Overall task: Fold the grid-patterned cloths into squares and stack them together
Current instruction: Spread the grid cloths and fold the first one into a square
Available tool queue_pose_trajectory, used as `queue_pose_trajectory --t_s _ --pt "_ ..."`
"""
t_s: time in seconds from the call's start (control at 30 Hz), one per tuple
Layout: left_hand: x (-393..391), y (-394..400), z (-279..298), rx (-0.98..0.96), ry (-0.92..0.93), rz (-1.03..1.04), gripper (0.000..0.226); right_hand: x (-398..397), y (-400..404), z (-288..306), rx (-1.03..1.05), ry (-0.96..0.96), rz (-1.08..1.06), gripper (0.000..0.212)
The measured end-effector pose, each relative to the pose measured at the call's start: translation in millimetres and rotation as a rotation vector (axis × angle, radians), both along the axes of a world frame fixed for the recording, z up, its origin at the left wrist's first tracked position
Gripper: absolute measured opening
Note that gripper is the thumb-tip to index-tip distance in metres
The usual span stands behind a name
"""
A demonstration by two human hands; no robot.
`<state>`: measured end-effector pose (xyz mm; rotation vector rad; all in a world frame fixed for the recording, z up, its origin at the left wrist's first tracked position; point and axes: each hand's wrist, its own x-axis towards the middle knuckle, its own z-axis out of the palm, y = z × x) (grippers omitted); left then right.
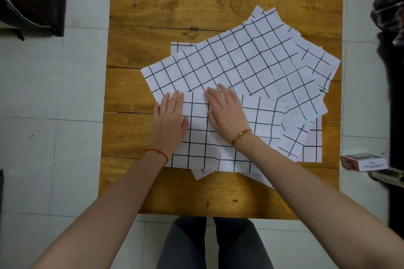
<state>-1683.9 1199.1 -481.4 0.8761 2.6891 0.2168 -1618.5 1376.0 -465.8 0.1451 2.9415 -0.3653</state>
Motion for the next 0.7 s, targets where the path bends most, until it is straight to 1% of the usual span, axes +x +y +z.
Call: queue_pose_trajectory --t_s 0.2,0.33,0.47,0.63,0.7 --pt "-2 -1 -8 -0.134 -0.035 -0.015 0.068 -23 -49 -15 0.073 -0.177 0.107 0.06" --pt "-5 -3 -13 -0.165 -0.073 0.004 0.073 -28 -54 -21 0.101 -0.236 0.091 0.061" --pt "-6 -5 -14 -0.177 -0.069 0.019 0.075 -21 -42 -23 0.113 -0.234 0.095 0.059" --pt "-6 -2 -12 -0.219 -0.082 0.027 0.079 8 -1 -24 0.191 -0.224 -0.002 0.057" --pt "-5 -2 -11 -0.217 -0.094 0.031 0.078 27 21 -25 0.218 -0.224 -0.076 0.057"
